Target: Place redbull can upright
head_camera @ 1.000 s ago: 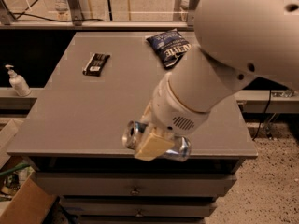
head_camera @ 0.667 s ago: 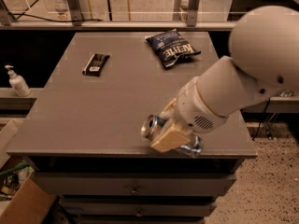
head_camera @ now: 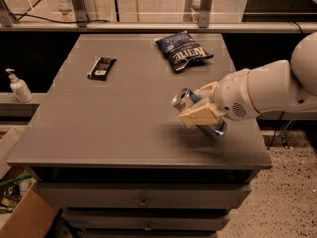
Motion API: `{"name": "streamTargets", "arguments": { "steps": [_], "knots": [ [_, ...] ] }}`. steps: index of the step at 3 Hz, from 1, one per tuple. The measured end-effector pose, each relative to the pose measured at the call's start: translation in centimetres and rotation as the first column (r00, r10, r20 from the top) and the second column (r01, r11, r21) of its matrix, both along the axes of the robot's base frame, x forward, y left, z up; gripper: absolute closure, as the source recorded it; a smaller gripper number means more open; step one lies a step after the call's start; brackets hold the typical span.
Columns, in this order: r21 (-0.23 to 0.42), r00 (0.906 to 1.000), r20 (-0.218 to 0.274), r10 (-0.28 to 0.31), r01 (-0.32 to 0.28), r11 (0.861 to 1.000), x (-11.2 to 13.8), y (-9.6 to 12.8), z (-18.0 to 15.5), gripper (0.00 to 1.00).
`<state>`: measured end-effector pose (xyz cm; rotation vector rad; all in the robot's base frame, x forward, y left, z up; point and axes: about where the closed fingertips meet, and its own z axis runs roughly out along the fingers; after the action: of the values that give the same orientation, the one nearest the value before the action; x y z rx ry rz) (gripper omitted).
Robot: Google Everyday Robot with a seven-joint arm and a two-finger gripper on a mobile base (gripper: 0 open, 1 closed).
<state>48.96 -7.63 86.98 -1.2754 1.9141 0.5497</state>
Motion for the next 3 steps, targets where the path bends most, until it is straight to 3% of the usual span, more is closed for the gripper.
{"name": "streamTargets", "arguments": {
  "steps": [1, 2, 3],
  "knots": [
    [0.08, 0.9948, 0.068, -0.076, 0.07, 0.994, 2.6, -2.7, 2.4, 1.0],
    [0.191, 0.9838, 0.109, -0.142, 0.12, 0.974, 4.0, -4.6, 3.6, 1.0],
    [0.314, 0.9738, 0.128, -0.188, 0.14, 0.939, 4.7, -4.9, 3.9, 1.0]
  ]
}}
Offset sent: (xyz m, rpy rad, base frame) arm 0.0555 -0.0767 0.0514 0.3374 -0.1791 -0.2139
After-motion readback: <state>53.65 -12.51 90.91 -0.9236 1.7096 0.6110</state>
